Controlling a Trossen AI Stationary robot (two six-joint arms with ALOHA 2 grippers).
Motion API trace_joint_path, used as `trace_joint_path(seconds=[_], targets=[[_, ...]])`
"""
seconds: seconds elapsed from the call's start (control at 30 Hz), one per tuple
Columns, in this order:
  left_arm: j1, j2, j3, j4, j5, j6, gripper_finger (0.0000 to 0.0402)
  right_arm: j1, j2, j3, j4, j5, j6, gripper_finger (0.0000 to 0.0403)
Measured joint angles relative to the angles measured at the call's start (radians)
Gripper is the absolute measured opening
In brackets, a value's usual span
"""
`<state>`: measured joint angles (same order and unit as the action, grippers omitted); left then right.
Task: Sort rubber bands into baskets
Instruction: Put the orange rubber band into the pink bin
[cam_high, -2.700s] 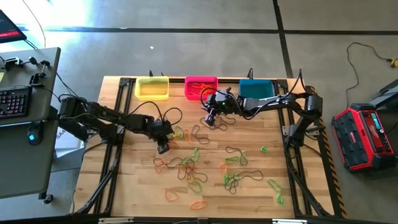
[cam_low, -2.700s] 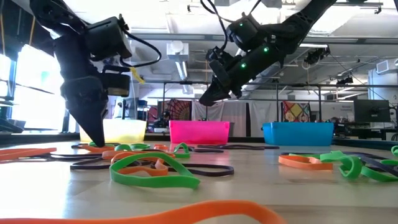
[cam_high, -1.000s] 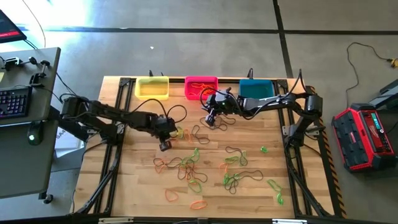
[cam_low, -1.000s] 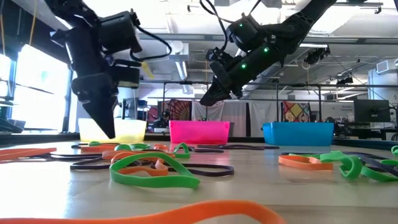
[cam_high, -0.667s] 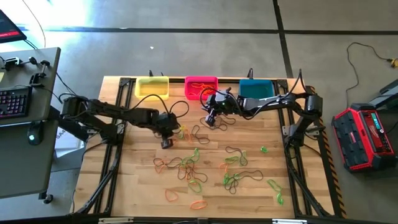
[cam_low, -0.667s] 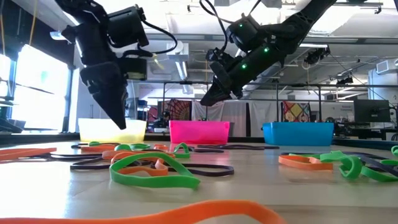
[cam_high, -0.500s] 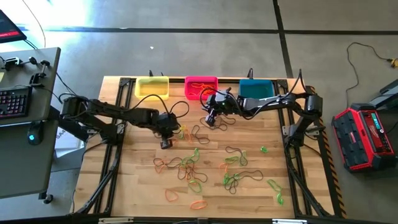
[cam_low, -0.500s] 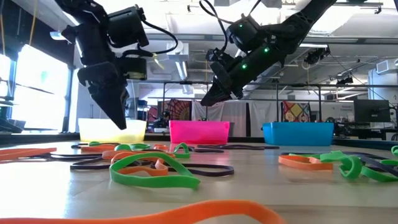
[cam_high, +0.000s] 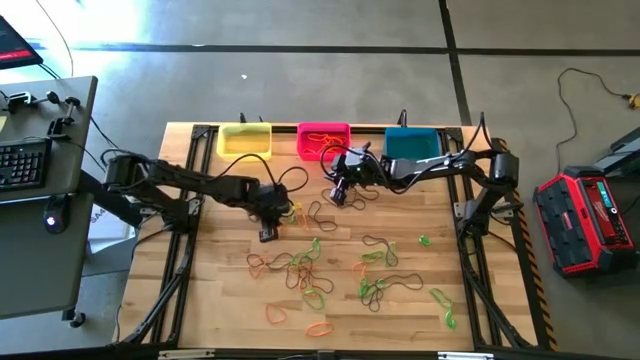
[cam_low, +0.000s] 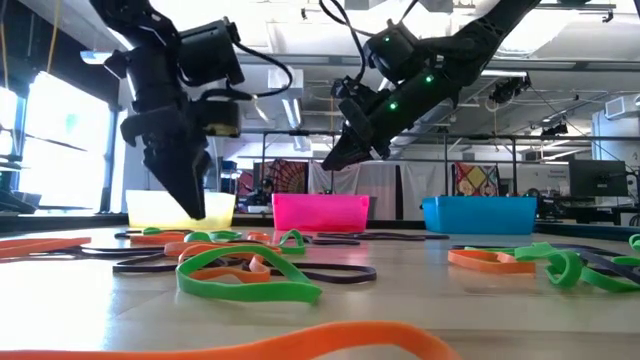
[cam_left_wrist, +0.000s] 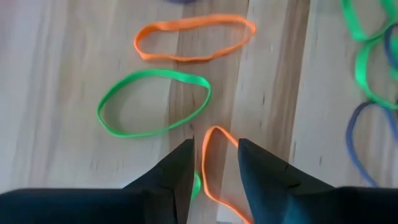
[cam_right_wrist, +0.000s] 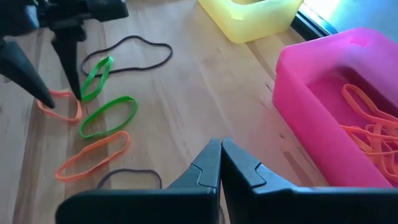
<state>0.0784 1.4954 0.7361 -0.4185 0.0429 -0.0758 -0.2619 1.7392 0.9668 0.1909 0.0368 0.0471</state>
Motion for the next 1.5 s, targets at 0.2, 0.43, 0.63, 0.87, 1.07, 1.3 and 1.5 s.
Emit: trace_joint_path(seconds=[0.2,0.43,0.63,0.87,1.07,1.3,1.5], targets=[[0.0,0.034,0.0,0.01,0.025,0.041,0.0117,0.0,0.0,0.0,-0.006,0.0,-0.001,0.0],[0.0,0.103,0.003,0.027,0.002,0.055,0.0117,0.001,0.0,0.0,-0.008,0.001,0.005,0.0],[-0.001,0.118,0.005,0.029,-0.015,0.059,0.0097,0.001,0.0,0.0,-0.008,0.001,0.005,0.0],[0.008,0.09,0.0,0.028,-0.028,0.131,0.0008,0.001,0.0,0.0,-0.008,0.001,0.018,0.0],[0.069,0.063,-0.002,0.011,-0.01,0.145,0.0001,0.001,0.0,0.0,-0.015,0.001,0.027,0.0],[0.181,-0.005,0.021,0.001,-0.007,0.167,0.0001,0.001,0.0,0.0,-0.007,0.001,0.026,0.0],[0.291,-0.007,0.116,-0.006,-0.024,0.233,0.0,0.001,0.0,0.0,-0.008,0.001,0.035,0.0]])
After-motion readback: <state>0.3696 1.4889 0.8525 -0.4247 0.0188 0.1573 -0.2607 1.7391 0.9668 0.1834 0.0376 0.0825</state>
